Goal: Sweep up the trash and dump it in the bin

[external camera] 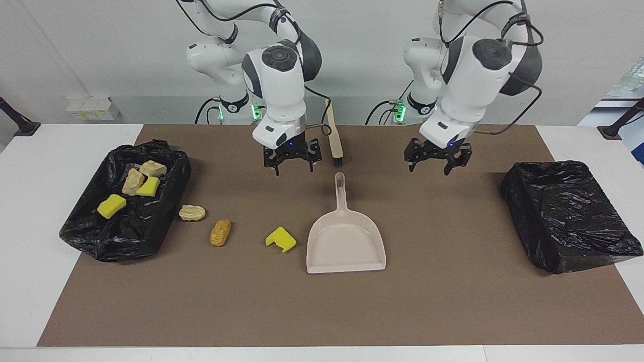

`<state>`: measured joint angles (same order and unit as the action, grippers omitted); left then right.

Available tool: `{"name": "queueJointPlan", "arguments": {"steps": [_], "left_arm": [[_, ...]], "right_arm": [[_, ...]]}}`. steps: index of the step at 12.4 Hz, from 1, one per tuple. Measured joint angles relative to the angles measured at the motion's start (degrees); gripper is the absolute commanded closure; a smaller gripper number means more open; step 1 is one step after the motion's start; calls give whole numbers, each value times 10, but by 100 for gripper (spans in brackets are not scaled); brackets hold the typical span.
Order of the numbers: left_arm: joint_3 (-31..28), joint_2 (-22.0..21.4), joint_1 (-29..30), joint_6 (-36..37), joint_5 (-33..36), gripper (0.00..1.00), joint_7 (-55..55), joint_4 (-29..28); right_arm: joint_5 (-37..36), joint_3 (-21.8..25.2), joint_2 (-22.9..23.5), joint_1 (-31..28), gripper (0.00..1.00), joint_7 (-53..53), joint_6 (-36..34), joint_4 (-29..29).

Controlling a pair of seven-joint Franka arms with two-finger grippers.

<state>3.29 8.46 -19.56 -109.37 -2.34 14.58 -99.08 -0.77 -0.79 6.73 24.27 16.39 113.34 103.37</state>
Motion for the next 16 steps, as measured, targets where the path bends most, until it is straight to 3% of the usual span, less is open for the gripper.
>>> {"name": "queueJointPlan", "arguments": {"steps": [4, 10, 11, 14, 15, 16], "left_arm": [[2, 93, -79, -98, -12, 0, 109, 2], [3, 130, -134, -130, -38, 0, 150, 2], [3, 140, -140, -135, -38, 6, 164, 2], [1, 148, -145, -136, -38, 85, 175, 4], [-2, 148, -145, -136, -37, 100, 175, 7], [-4, 147, -145, -136, -37, 100, 175, 9]], "right_arm": [[4, 2, -10, -56, 0, -82, -33, -1], [5, 1, -15, -76, 0, -123, -65, -1], [5, 1, -15, -76, 0, -123, -66, -1], [5, 1, -16, -76, 0, -123, -67, 1], [8, 1, -17, -76, 0, -123, -67, 2], [20, 1, -18, -76, 0, -123, -69, 5]]}}
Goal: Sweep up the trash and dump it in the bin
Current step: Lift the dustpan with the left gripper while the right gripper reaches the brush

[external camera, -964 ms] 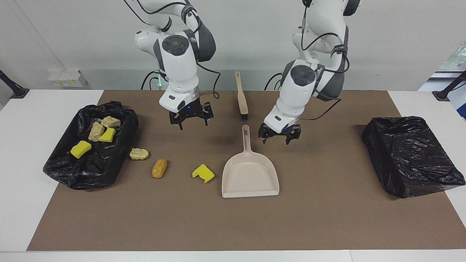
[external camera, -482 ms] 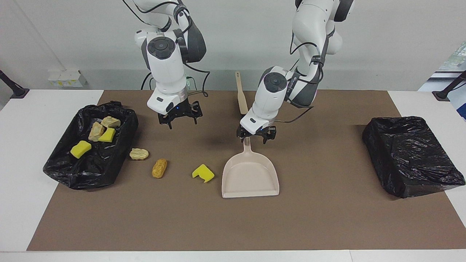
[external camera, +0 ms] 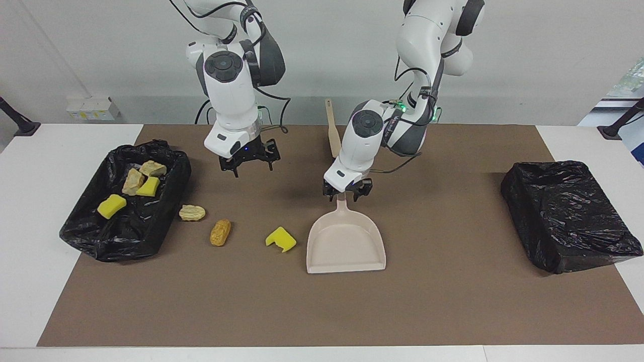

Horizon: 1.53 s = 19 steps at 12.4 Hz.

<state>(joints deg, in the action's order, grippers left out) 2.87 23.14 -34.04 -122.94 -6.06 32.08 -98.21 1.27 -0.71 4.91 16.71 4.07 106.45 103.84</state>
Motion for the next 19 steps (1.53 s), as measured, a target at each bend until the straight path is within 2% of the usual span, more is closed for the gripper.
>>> {"name": "queueJointPlan", "arguments": {"steps": [5, 7, 9, 13, 16, 19], "left_arm": [[1, -3, -1, 3, 0, 100, -2, -4], [-5, -8, 5, 4, 1, 100, -38, -3], [-11, -26, 30, 19, 7, 100, -131, -3], [-14, -48, 89, 39, 54, 100, -404, -2], [-15, -48, 104, 54, 86, 100, -614, -3], [-15, -48, 109, 71, 119, 100, -719, -4]], "right_arm": [[19, -3, -22, 3, 0, 0, -4, 22], [20, -3, -33, 5, 0, 0, -10, 30], [27, -4, -49, 15, 0, 0, -6, 56], [55, -4, -103, 45, 0, 12, 47, 152], [57, -5, -121, 116, 0, 117, 92, 192], [57, -7, -122, 185, 0, 225, 136, 224]]}}
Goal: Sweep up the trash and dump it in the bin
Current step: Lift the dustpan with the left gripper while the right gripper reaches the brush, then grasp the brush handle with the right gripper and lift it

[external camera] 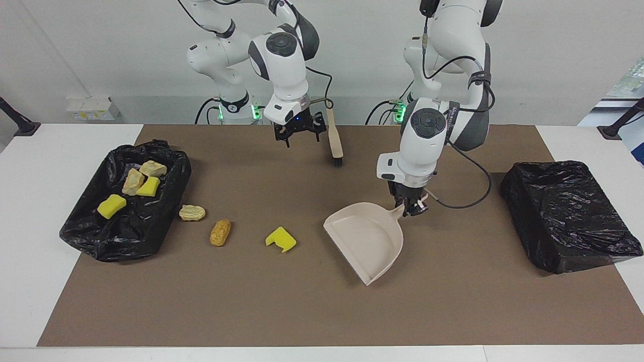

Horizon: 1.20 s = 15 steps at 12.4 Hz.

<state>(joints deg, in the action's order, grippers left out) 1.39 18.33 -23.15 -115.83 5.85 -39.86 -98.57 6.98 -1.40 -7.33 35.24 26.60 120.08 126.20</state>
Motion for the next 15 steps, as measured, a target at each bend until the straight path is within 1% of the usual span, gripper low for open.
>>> {"name": "queueJointPlan", "arguments": {"steps": [2, 4, 7, 9, 11, 12, 13, 15], "left_arm": [[0, -1, 0, 12, 4, 100, -52, -2], [0, -3, 2, 12, 5, 100, -87, -12], [0, -3, 22, 20, 5, 100, -181, -19], [0, -4, 35, 20, -7, 100, -194, -20], [0, -5, 39, 20, -17, 100, -192, -21], [0, -5, 40, 20, -18, 100, -189, -23], [1, -5, 40, 20, -19, 100, -186, -24], [9, -5, 37, 20, -21, 100, -183, -30]], "right_arm": [[-3, 0, -4, 46, 0, 86, 27, 20], [-30, -2, -5, 108, 0, 201, 69, 51], [-97, -3, -5, 190, 0, 356, 88, 90], [-153, -3, -4, 244, 0, 452, 107, 122], [-194, -4, -2, 287, 2, 531, 145, 165], [-198, -4, -2, 296, 6, 541, 150, 176], [-199, -4, -2, 298, 13, 542, 151, 179], [-199, -4, -4, 298, 45, 542, 151, 179]]}}
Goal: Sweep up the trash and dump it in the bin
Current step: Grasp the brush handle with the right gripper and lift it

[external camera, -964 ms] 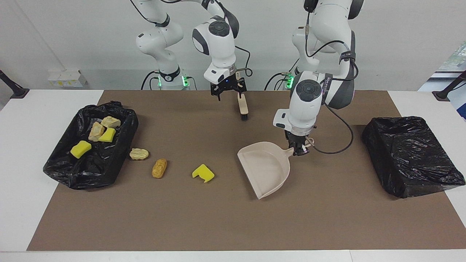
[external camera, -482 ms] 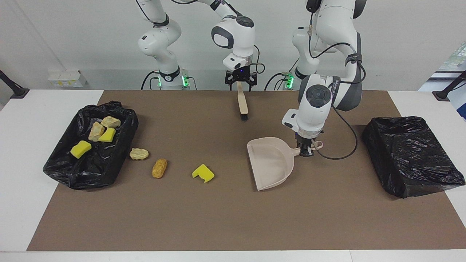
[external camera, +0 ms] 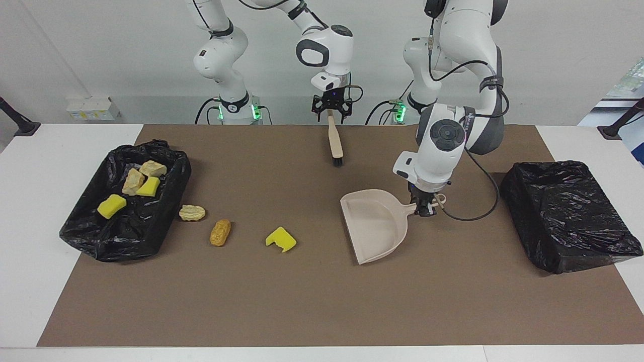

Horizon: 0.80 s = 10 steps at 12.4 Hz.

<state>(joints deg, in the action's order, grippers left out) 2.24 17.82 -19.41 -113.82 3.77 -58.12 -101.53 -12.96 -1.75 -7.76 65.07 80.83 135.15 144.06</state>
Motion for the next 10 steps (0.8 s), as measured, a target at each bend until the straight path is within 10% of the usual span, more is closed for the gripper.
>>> {"name": "queueJointPlan", "arguments": {"steps": [5, 10], "left_arm": [[5, -1, -16, -12, 0, 100, 57, -1], [5, 0, -27, -14, 0, 100, 95, -1]], "right_arm": [[-1, 0, -1, 4, 100, 0, 0, -1], [-2, 4, -13, -49, 100, -25, -24, -37]]}}
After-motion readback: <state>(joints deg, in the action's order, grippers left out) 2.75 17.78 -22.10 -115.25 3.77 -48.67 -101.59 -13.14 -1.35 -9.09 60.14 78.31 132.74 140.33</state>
